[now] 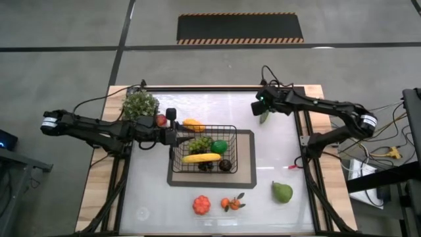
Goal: Build produce basket
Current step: Put the green cucumber into the black wire basket
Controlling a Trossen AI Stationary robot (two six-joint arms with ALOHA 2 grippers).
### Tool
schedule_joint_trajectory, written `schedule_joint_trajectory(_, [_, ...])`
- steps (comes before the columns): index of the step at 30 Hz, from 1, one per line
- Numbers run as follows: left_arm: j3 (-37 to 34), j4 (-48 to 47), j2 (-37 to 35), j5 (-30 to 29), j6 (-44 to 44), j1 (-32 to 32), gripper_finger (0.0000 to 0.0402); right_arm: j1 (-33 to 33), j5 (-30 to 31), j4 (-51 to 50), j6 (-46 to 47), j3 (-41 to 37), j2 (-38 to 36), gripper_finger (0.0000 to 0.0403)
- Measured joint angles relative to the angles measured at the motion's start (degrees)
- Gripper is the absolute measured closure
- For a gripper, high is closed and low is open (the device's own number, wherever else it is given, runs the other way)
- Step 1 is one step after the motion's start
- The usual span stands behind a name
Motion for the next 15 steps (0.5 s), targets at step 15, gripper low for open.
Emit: schedule_joint_trajectory(15, [-0.4, 0.0, 0.1, -1.2, 0.0, 0.0, 0.0304, -0.4, 0.4, 3.7, 6.0, -1.8, 13.4, 0.0177])
